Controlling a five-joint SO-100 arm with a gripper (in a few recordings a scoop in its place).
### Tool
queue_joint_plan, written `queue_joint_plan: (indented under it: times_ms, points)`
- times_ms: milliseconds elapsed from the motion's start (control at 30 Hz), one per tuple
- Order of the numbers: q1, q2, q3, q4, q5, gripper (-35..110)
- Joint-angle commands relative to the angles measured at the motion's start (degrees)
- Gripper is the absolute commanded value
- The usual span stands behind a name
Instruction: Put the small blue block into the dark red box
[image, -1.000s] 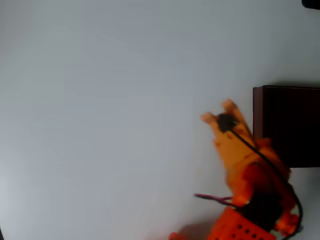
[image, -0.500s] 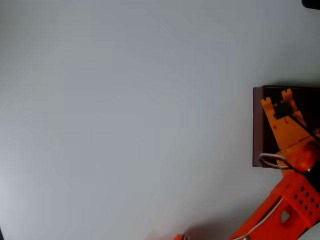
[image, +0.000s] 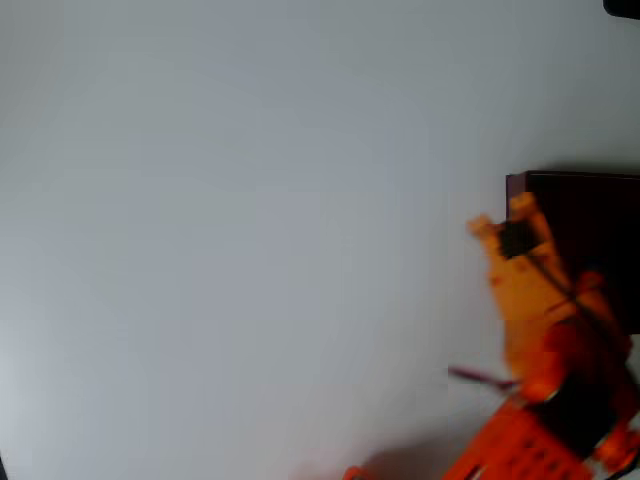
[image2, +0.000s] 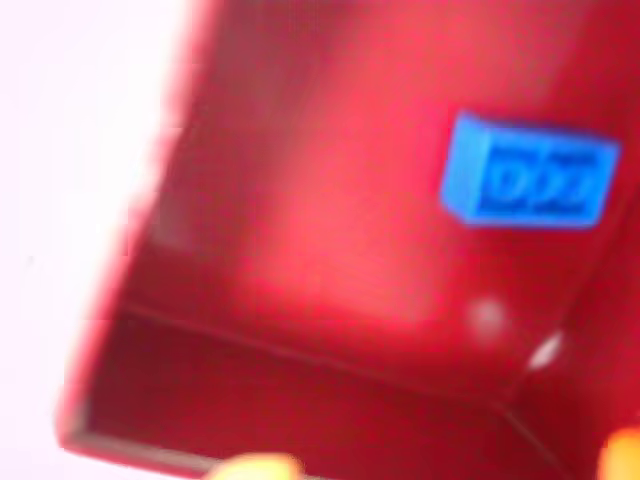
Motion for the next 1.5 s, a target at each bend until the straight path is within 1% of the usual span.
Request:
queue_joint_plan:
  times_ms: [0, 100, 200, 300, 367, 600, 767, 967, 1167, 1467]
  points:
    - [-5.3, 18.1, 7.3, 2.5, 1.5, 16]
    - [-13.0, 28.3, 12.9, 3.8, 1.9, 16]
    - [-21.6, 37.5, 19.2, 3.4, -0.2, 14]
    - [-28.9, 44.8, 25.7, 3.4, -1.4, 8]
    - [-33.6, 48.8, 29.6, 3.6, -2.6, 0]
    - [-48.3, 63.2, 42.2, 4.0, -9.5, 0]
    - [-56.4, 76.6, 50.6, 8.6, -13.4, 0]
    - [-62.1, 76.9, 57.0, 8.1, -20.0, 0]
    - [-63.9, 76.9, 62.1, 6.9, -18.1, 0]
    - [-64.2, 76.9, 62.7, 6.9, -18.8, 0]
